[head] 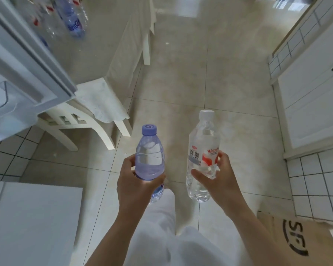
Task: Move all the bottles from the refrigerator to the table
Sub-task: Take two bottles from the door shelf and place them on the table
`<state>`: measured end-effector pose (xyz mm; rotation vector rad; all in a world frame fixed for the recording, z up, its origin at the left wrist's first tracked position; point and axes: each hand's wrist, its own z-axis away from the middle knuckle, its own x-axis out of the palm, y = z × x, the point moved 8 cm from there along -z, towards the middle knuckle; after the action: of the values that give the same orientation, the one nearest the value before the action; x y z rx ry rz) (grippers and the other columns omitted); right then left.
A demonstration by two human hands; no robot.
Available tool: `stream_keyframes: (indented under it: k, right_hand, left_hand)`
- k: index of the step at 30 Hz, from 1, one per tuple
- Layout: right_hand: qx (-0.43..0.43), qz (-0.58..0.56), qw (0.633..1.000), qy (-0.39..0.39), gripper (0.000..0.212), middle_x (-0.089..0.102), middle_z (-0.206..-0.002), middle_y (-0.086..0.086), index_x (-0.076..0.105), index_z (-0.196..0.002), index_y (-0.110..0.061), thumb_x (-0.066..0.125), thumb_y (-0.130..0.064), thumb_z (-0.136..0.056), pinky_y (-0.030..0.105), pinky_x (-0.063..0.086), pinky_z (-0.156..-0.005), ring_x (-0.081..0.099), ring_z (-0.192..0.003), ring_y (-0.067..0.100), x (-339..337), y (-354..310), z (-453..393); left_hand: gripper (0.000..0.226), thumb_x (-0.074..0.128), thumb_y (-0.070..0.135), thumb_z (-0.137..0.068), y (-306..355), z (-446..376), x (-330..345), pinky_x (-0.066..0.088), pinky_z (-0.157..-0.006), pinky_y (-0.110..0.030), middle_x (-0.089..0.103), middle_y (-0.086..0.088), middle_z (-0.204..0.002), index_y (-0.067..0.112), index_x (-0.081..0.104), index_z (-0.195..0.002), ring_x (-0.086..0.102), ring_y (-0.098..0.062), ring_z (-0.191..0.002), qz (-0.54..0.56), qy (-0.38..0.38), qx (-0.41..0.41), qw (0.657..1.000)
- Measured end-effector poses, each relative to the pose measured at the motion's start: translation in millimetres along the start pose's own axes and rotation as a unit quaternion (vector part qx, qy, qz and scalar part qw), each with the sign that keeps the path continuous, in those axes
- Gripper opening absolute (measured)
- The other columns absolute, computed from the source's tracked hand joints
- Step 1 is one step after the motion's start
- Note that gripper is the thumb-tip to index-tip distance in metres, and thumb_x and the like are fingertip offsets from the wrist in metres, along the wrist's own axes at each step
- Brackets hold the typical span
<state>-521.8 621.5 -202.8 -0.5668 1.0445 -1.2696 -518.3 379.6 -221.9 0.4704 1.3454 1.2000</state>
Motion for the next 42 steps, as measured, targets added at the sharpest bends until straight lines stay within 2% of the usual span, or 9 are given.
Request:
stream_keyframes:
  k: [3, 12, 16, 19, 23, 28, 33, 36, 42]
  right_hand:
    - [-0.006, 0.017, 1.0, -0.008, 0.066, 0.062, -0.119, -0.004, 0.044, -0.122, -0.025, 0.083, -0.019, -0.069, 0.045, 0.051, -0.097, 0.063, -0.107, 0.021, 1.7, -25.3, -48.1]
    - [-0.032, 0.043, 0.998, -0.036, 0.063, 0.058, -0.108, -0.013, 0.04, -0.116, -0.027, 0.082, -0.021, -0.07, 0.025, 0.05, -0.086, 0.061, -0.101, 0.014, 23.9, -123.6, -186.8]
    - [-0.042, 0.052, 0.997, -0.047, 0.064, 0.059, -0.113, -0.007, 0.04, -0.12, -0.024, 0.082, -0.021, -0.071, 0.034, 0.051, -0.093, 0.061, -0.103, 0.017, 35.6, -160.8, -232.3]
    - [-0.049, 0.055, 0.995, -0.069, 0.066, 0.059, -0.114, -0.007, 0.04, -0.121, -0.023, 0.082, -0.021, -0.071, 0.036, 0.052, -0.094, 0.061, -0.103, 0.017, 46.4, -184.2, -267.4]
    - [-0.081, 0.088, 0.987, -0.111, 0.064, 0.059, -0.109, -0.012, 0.041, -0.117, -0.027, 0.083, -0.023, -0.07, 0.032, 0.054, -0.09, 0.062, -0.099, 0.009, 68.3, -218.6, -327.0]
    - [-0.121, 0.115, 0.974, -0.152, 0.065, 0.062, -0.104, -0.01, 0.044, -0.114, -0.025, 0.086, -0.017, -0.065, 0.038, 0.054, -0.088, 0.064, -0.098, 0.014, 95.0, -270.3, -403.8]
    - [-0.162, 0.159, 0.949, -0.22, 0.067, 0.06, -0.098, -0.013, 0.042, -0.112, -0.023, 0.087, -0.015, -0.063, 0.024, 0.05, -0.078, 0.062, -0.092, 0.01, 138.8, -328.0, -473.1]
    - [-0.19, 0.177, 0.931, -0.255, 0.067, 0.056, -0.093, -0.018, 0.04, -0.109, -0.025, 0.087, -0.012, -0.062, 0.008, 0.045, -0.064, 0.058, -0.083, -0.002, 175.7, -360.9, -504.3]
    - [-0.232, 0.196, 0.901, -0.31, 0.069, 0.055, -0.089, -0.02, 0.04, -0.106, -0.027, 0.087, -0.013, -0.058, 0.013, 0.04, -0.065, 0.056, -0.082, -0.004, 262.7, -406.8, -541.9]
  left_hand:
    - [0.072, 0.088, 0.035, -0.064, 15.7, -48.7, 13.8, 0.056, -0.089, -0.042, 0.066, 0.001, -0.116, 0.02, 0.051, -0.123, 0.064, -0.025, -0.101, -0.001, 0.003, -0.005, 1.0]
    - [0.07, 0.091, 0.031, -0.059, 84.1, -193.4, 27.9, 0.055, -0.075, -0.028, 0.067, 0.001, -0.103, 0.017, 0.054, -0.117, 0.065, -0.021, -0.091, 0.011, 0.021, 0.013, 1.0]
    - [0.068, 0.091, 0.029, -0.057, 99.6, -241.2, 28.2, 0.048, -0.065, -0.018, 0.067, -0.001, -0.096, 0.013, 0.056, -0.113, 0.065, -0.021, -0.086, 0.02, 0.04, 0.0, 0.999]
    - [0.069, 0.093, 0.031, -0.054, 107.5, -273.1, 31.3, 0.048, -0.064, -0.02, 0.066, -0.002, -0.095, 0.014, 0.056, -0.11, 0.065, -0.023, -0.085, 0.037, 0.05, -0.012, 0.998]
    - [0.064, 0.091, 0.029, -0.055, 119.0, -321.2, 33.5, 0.047, -0.063, -0.02, 0.067, 0.004, -0.094, 0.019, 0.055, -0.106, 0.065, -0.02, -0.086, 0.053, 0.092, -0.043, 0.993]
    - [0.069, 0.093, 0.03, -0.053, 135.3, -382.5, 31.3, 0.051, -0.068, -0.028, 0.068, 0.01, -0.095, 0.026, 0.053, -0.109, 0.067, -0.014, -0.084, 0.078, 0.159, -0.099, 0.979]
    - [0.066, 0.093, 0.024, -0.051, 153.1, -441.6, 22.6, 0.05, -0.068, -0.03, 0.065, 0.009, -0.092, 0.027, 0.05, -0.102, 0.065, -0.014, -0.083, 0.084, 0.223, -0.144, 0.96]
    - [0.065, 0.091, 0.025, -0.052, 154.2, -471.3, 8.8, 0.054, -0.071, -0.035, 0.065, 0.008, -0.091, 0.027, 0.05, -0.102, 0.065, -0.017, -0.082, 0.081, 0.262, -0.164, 0.948]
    - [0.06, 0.08, 0.043, -0.046, 143.1, -511.3, -35.4, 0.054, -0.065, -0.035, 0.067, 0.006, -0.085, 0.025, 0.054, -0.098, 0.066, -0.018, -0.078, 0.112, 0.338, -0.195, 0.914]
